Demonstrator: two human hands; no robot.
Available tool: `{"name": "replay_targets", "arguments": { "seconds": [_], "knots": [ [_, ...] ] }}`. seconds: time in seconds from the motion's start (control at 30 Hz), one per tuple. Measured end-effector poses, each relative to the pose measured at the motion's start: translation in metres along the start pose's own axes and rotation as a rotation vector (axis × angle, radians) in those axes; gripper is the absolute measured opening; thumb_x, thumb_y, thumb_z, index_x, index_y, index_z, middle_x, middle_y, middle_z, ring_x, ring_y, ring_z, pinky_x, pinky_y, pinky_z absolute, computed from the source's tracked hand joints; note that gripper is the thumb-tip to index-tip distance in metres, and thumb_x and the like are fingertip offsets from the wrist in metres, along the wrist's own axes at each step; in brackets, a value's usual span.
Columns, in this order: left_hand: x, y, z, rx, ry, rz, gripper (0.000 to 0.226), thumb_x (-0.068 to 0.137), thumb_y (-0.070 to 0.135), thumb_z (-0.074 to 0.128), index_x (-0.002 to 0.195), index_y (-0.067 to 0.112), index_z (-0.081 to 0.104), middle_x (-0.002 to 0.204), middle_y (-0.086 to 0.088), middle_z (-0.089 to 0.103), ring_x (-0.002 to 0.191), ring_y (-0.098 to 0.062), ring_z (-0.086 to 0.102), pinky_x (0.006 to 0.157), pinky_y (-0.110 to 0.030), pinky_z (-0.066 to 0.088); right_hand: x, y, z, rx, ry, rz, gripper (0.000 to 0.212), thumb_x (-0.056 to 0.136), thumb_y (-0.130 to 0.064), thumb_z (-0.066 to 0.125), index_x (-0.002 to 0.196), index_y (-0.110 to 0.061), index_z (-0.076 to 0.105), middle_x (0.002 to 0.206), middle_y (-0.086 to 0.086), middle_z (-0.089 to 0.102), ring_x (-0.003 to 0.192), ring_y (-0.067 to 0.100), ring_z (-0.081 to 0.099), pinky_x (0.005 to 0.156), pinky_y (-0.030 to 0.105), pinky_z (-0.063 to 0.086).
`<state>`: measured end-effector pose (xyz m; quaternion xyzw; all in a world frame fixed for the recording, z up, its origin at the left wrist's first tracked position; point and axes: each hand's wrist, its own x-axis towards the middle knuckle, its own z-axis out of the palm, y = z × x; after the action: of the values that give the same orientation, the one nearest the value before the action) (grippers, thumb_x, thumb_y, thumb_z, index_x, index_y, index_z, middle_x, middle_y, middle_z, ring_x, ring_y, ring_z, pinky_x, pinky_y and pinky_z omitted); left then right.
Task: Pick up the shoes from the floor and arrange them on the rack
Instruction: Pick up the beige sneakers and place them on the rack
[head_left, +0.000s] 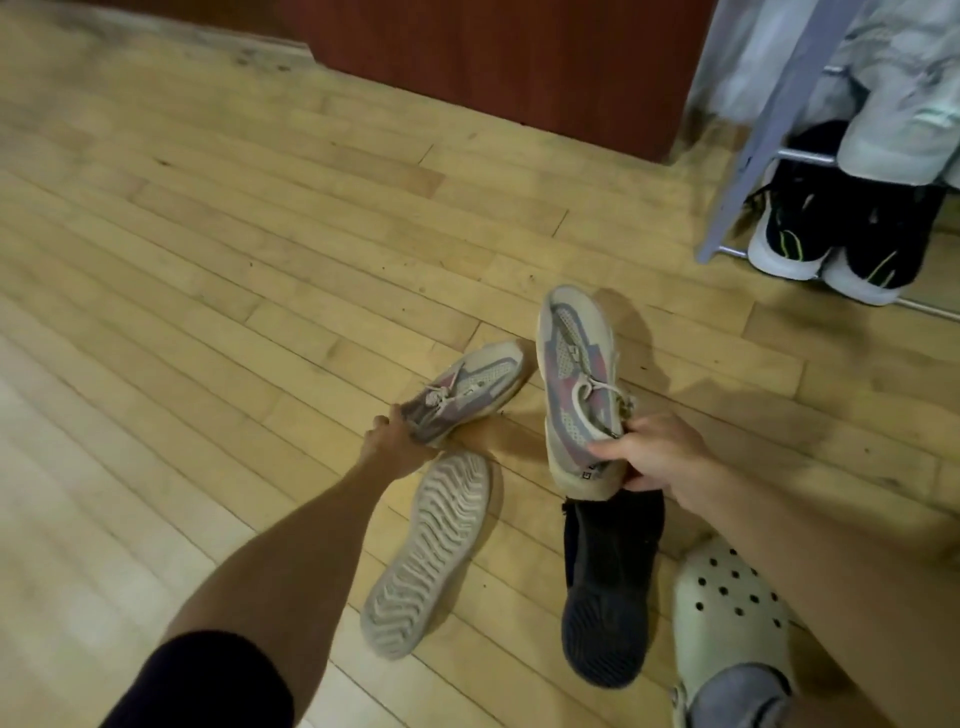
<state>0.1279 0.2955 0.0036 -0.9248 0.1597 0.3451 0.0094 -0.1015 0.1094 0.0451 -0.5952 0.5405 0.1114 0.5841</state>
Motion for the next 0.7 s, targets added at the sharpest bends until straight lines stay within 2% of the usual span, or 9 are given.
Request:
{"name": "replay_targets", "arguments": {
  "seconds": [0.07, 0.1, 0.2, 0.33, 0.4, 0.47, 0.53, 0.6, 0.7],
  "knots": [
    [-0.002, 0.000, 0.005, 0.089, 0.024, 0.005, 0.097, 0.071, 0.056, 0.071, 0.144, 0.011, 0.026, 0.137, -0.015, 0.043, 0.123, -0.034, 0.047, 0.096, -0.042, 0.046, 0.001, 0.000, -0.005, -0.034, 0.018, 0.006, 0.040, 0.072, -0.022, 0.083, 0.110, -0.016, 0.072, 0.109, 0.004, 0.070, 0.096, 0.020, 0.064, 0.072, 0.031, 0.059],
    [-0.004, 0.000, 0.009, 0.091, -0.015, 0.008, 0.095, 0.070, 0.059, 0.071, 0.141, 0.009, 0.032, 0.133, -0.014, 0.045, 0.119, -0.031, 0.049, 0.091, -0.039, 0.046, 0.000, 0.000, -0.007, -0.051, 0.026, 0.002, 0.039, 0.071, -0.022, 0.083, 0.108, -0.016, 0.073, 0.108, 0.003, 0.070, 0.096, 0.020, 0.065, 0.073, 0.031, 0.059],
    [-0.004, 0.003, 0.021, 0.065, -0.095, 0.049, 0.075, 0.075, 0.056, 0.068, 0.130, 0.008, 0.050, 0.121, -0.013, 0.051, 0.108, -0.025, 0.048, 0.079, -0.033, 0.045, -0.002, -0.001, -0.012, -0.070, 0.036, -0.009, 0.037, 0.070, -0.022, 0.083, 0.105, -0.018, 0.074, 0.105, 0.001, 0.071, 0.096, 0.018, 0.065, 0.074, 0.031, 0.059],
    [-0.006, 0.003, 0.026, -0.139, -0.052, -0.025, 0.068, 0.075, 0.040, 0.076, 0.129, 0.008, 0.049, 0.126, -0.013, 0.047, 0.118, -0.029, 0.046, 0.091, -0.037, 0.046, -0.005, 0.001, -0.012, -0.064, 0.040, -0.017, 0.038, 0.068, -0.024, 0.083, 0.105, -0.020, 0.074, 0.106, 0.001, 0.071, 0.097, 0.018, 0.065, 0.075, 0.032, 0.059],
    [-0.009, 0.006, 0.021, -0.209, -0.032, -0.050, 0.063, 0.073, 0.030, 0.080, 0.123, 0.005, 0.053, 0.120, -0.013, 0.054, 0.111, -0.029, 0.052, 0.089, -0.039, 0.049, -0.008, 0.002, -0.013, -0.049, 0.047, -0.008, 0.041, 0.068, -0.023, 0.084, 0.107, -0.019, 0.073, 0.107, 0.001, 0.071, 0.097, 0.019, 0.064, 0.075, 0.032, 0.059],
    [-0.017, 0.012, 0.014, -0.212, -0.049, -0.068, 0.055, 0.069, 0.029, 0.083, 0.112, 0.004, 0.059, 0.102, -0.010, 0.059, 0.092, -0.026, 0.057, 0.069, -0.036, 0.054, -0.012, 0.001, -0.014, -0.040, 0.061, 0.001, 0.043, 0.069, -0.022, 0.084, 0.109, -0.017, 0.072, 0.110, 0.002, 0.070, 0.099, 0.020, 0.064, 0.076, 0.033, 0.059],
    [-0.030, 0.021, 0.008, -0.161, -0.074, -0.058, 0.045, 0.068, 0.031, 0.083, 0.098, 0.004, 0.064, 0.086, -0.008, 0.061, 0.071, -0.021, 0.056, 0.047, -0.027, 0.044, -0.019, -0.003, -0.018, -0.044, 0.075, 0.002, 0.045, 0.069, -0.022, 0.085, 0.111, -0.016, 0.071, 0.111, 0.003, 0.070, 0.097, 0.021, 0.065, 0.075, 0.032, 0.059],
    [-0.042, 0.031, -0.001, -0.183, -0.076, -0.040, 0.033, 0.071, 0.027, 0.079, 0.087, 0.003, 0.064, 0.077, -0.008, 0.061, 0.060, -0.019, 0.053, 0.042, -0.024, 0.038, -0.029, -0.011, -0.026, -0.048, 0.086, -0.007, 0.045, 0.068, -0.021, 0.085, 0.111, -0.015, 0.071, 0.108, 0.005, 0.072, 0.093, 0.023, 0.068, 0.075, 0.032, 0.059],
    [-0.062, 0.043, -0.022, -0.375, -0.085, -0.076, 0.026, 0.074, 0.017, 0.077, 0.071, 0.003, 0.056, 0.067, -0.010, 0.055, 0.053, -0.019, 0.050, 0.040, -0.025, 0.040, -0.044, -0.028, -0.042, -0.007, 0.075, -0.026, 0.044, 0.069, -0.015, 0.085, 0.109, -0.011, 0.069, 0.106, 0.007, 0.072, 0.094, 0.024, 0.069, 0.081, 0.037, 0.059]
  ]
}}
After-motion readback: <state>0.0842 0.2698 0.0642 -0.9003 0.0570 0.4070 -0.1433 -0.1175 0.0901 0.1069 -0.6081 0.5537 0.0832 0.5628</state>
